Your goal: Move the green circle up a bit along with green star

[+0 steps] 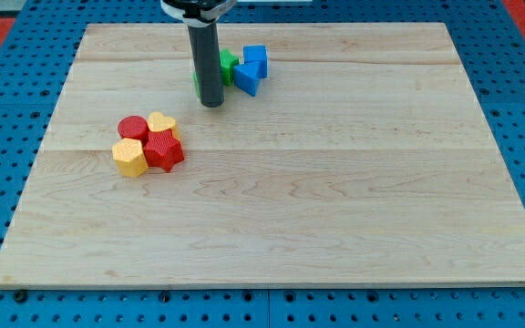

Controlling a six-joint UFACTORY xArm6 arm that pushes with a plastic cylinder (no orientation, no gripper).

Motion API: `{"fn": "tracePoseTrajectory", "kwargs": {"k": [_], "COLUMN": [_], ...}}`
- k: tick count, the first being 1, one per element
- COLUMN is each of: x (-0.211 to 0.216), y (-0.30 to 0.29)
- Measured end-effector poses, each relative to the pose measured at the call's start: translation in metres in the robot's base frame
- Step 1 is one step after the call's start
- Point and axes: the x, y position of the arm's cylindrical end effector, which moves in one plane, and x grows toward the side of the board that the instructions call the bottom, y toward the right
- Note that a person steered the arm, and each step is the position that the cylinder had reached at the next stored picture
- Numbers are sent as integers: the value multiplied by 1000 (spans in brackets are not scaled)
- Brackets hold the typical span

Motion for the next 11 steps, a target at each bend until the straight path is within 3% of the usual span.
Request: {"fn": "tracePoseTrajectory", "kwargs": {"k": [3, 8, 10, 11], "x": [-12, 3, -41, -40], "y": [-62, 9, -19, -19]}}
